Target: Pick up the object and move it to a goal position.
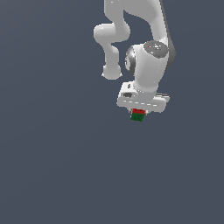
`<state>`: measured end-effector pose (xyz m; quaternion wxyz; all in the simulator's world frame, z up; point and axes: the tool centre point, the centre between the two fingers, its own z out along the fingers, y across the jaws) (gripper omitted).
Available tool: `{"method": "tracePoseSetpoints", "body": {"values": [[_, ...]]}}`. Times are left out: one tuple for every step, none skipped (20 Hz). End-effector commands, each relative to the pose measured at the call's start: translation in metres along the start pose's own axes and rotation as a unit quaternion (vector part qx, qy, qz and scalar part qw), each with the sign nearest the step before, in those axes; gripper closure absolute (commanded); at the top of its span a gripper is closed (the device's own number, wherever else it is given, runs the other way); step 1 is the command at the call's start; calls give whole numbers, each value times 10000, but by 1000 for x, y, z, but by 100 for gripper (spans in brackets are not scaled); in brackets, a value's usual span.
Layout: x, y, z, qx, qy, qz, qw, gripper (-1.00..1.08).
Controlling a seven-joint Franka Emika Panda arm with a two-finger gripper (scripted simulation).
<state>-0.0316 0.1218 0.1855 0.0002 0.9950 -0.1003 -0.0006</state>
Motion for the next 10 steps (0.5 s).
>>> {"method": "tracePoseSetpoints", "body": {"values": [[-5, 0, -7, 2, 6, 2, 10000, 108], [-6, 0, -9, 2, 6, 2, 10000, 108], [-8, 0, -11, 2, 6, 2, 10000, 108], [-8, -1, -12, 2, 6, 2, 10000, 108], [-9, -1, -12, 2, 6, 2, 10000, 108], [-9, -1, -13, 2, 6, 2, 10000, 108], [-9, -1, -13, 2, 6, 2, 10000, 108], [-8, -1, -12, 2, 6, 2, 10000, 108], [-8, -1, -12, 2, 6, 2, 10000, 108], [-7, -1, -12, 2, 6, 2, 10000, 108]]}}
